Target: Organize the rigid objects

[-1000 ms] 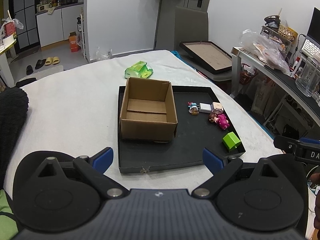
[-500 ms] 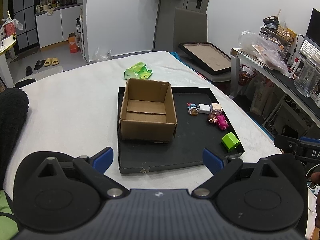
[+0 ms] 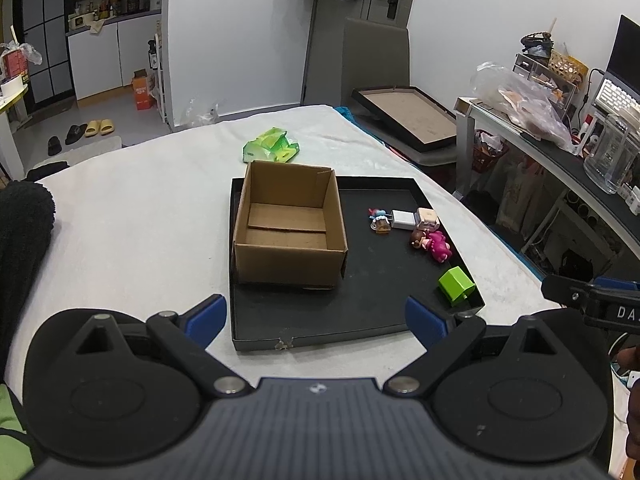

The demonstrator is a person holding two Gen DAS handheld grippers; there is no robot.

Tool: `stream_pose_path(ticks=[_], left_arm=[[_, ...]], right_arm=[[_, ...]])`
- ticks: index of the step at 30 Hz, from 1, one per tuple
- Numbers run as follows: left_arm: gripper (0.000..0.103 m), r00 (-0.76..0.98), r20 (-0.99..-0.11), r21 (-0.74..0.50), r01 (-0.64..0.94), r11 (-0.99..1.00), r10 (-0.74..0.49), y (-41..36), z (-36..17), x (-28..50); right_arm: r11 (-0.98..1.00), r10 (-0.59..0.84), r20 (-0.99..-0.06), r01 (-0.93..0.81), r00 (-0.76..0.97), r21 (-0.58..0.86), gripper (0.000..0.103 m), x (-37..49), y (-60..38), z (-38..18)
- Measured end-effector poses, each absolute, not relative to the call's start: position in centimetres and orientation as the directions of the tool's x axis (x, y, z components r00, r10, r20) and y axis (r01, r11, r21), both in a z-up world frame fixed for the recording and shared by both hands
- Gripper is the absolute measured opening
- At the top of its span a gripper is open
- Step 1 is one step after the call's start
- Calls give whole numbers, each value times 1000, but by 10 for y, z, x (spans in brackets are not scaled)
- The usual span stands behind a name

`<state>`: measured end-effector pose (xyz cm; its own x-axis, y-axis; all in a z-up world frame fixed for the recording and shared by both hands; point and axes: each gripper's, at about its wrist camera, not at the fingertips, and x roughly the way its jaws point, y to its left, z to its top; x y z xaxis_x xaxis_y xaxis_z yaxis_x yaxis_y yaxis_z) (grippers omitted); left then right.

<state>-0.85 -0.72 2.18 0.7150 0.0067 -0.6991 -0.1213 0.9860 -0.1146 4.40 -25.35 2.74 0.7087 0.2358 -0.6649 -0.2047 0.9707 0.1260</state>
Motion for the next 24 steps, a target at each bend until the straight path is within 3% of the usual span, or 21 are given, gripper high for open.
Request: stream_pose_path(ticks=[22, 24], left_arm=[[94, 692, -722, -110, -156, 982, 29, 10, 1, 33], [93, 689, -724, -113, -163, 980, 31, 13, -3, 41]], right_arm=[[972, 235, -701, -166, 674, 166, 103, 84, -269, -6], [973, 229, -711, -160, 664, 164, 98, 94, -270, -12]])
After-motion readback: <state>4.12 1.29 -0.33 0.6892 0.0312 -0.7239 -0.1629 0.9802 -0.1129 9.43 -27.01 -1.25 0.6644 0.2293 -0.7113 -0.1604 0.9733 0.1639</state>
